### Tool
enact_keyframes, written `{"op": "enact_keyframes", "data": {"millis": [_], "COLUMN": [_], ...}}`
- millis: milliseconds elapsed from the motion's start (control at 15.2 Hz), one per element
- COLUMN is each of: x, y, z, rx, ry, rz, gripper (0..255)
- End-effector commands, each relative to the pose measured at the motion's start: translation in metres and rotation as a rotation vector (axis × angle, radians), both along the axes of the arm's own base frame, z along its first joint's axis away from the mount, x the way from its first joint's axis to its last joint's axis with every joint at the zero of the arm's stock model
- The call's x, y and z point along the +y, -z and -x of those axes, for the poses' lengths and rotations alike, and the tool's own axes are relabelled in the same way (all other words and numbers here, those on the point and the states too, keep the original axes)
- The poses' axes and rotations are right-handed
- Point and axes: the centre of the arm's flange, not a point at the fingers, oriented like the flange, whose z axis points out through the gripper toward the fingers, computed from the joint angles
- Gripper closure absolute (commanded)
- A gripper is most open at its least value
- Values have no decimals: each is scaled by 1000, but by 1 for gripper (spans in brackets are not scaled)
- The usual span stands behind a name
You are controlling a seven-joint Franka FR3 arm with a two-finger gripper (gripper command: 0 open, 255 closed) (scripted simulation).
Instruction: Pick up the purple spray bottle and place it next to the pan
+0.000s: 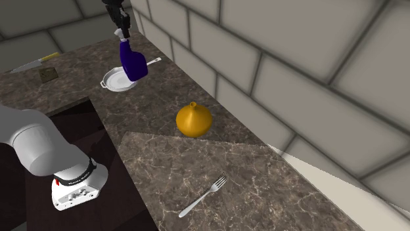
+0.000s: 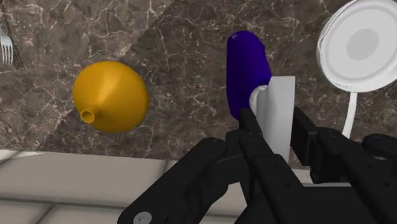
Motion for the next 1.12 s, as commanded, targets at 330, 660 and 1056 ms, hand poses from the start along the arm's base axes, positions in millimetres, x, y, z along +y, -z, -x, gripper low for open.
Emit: {"op": "enact_keyframes", "data": {"millis": [330, 660, 1056], "x": [58, 99, 148], "y": [-25, -43, -64], "z": [68, 116, 174], "rx": [0, 0, 0], "ry": [1, 1, 1], "rz": [1, 1, 1], "gripper": [255, 255, 255]}}
